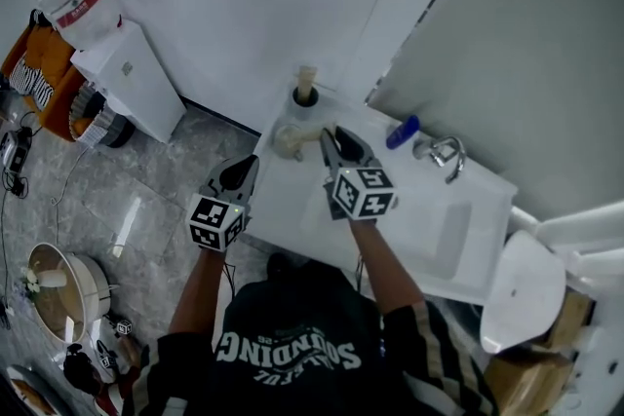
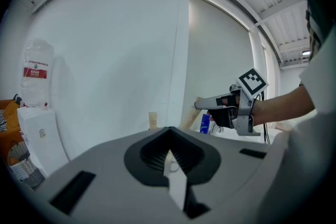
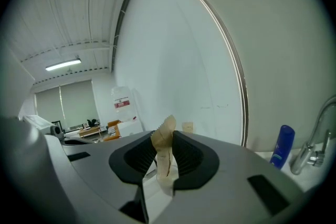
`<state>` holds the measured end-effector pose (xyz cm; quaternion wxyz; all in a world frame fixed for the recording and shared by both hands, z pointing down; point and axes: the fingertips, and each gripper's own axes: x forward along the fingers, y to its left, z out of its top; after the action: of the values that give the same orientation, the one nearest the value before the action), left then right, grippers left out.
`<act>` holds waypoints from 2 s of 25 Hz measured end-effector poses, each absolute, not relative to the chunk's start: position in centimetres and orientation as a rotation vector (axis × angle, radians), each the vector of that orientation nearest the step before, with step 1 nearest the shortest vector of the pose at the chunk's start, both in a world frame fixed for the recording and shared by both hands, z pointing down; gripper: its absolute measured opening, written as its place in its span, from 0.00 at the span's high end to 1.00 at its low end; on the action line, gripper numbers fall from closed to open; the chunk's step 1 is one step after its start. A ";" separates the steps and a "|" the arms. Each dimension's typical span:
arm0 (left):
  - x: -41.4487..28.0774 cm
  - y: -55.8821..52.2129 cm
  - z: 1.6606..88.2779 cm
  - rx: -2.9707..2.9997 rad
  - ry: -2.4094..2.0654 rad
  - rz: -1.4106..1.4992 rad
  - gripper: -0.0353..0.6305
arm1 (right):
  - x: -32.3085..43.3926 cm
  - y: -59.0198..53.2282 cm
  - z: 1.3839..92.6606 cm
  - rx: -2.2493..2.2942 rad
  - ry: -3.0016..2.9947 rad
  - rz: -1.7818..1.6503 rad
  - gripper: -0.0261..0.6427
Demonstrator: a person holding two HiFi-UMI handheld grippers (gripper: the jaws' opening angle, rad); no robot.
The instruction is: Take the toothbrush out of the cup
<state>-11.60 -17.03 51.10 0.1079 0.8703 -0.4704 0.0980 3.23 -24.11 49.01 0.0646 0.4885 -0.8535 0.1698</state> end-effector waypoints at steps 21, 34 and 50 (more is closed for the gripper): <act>-11.1 -14.9 52.0 2.585 -1.300 0.328 0.95 | 5.0 -18.8 58.1 1.527 -2.472 0.743 0.84; -12.0 -15.4 53.3 2.557 -1.289 0.336 0.95 | 9.6 -17.0 64.3 1.684 -2.336 0.841 0.85; -12.9 -15.7 54.4 2.521 -1.297 0.352 0.95 | 7.1 -15.6 70.9 1.498 -2.060 0.849 0.85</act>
<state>-12.92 -15.67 54.42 0.1417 0.8736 -0.4493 0.1220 7.09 -15.58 70.92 0.2263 0.5435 -0.7473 0.3081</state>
